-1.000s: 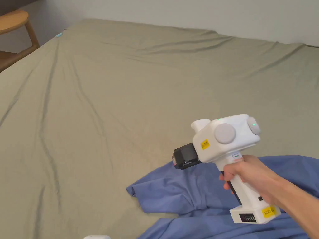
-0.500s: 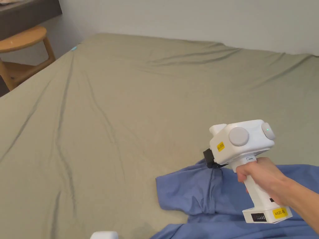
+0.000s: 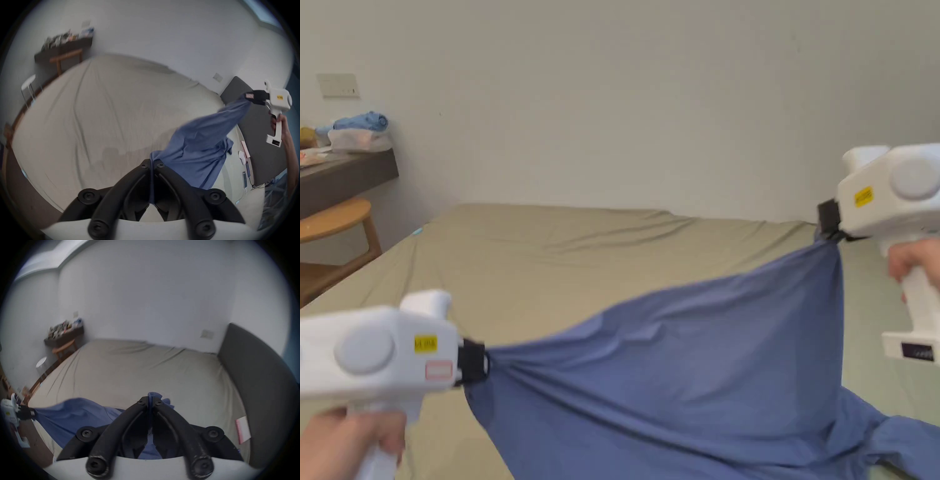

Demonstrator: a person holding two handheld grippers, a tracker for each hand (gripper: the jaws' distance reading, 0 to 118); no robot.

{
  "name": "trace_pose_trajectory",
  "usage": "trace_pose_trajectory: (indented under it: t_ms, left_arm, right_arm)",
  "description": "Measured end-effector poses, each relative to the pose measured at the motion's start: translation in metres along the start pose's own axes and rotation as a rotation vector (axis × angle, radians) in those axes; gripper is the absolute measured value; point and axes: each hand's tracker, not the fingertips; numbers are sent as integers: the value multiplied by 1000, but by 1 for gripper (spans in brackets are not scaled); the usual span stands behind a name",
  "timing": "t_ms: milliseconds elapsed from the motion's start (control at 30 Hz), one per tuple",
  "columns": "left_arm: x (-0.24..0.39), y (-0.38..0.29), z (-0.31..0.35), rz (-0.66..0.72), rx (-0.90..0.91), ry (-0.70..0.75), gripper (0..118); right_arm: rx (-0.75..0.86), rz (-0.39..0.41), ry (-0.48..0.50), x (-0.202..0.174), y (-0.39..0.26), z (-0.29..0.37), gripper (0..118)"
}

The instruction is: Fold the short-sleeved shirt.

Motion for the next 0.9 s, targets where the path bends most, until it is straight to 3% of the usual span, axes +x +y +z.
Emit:
trace_pose_trajectory:
  t_ms: [100,233,433,633,900]
  left_arm:
    - [15,55,34,-16,85,79,1]
    - [34,116,75,-2,170,21,1]
    - [66,185,132,7,357,11,1]
    - [96,231,148,-64,430,164,1]
    - [115,278,100,-78,416,239,1]
  right_arm:
    - [101,-41,-89,44,19,66,2]
    - [171,-101,-125,85,40,132,2]
    - [292,-98,-164,88,72,195,2]
    - [355,-84,-205,82,111,200,2]
    - [375,-72,-261,80,153,158,2]
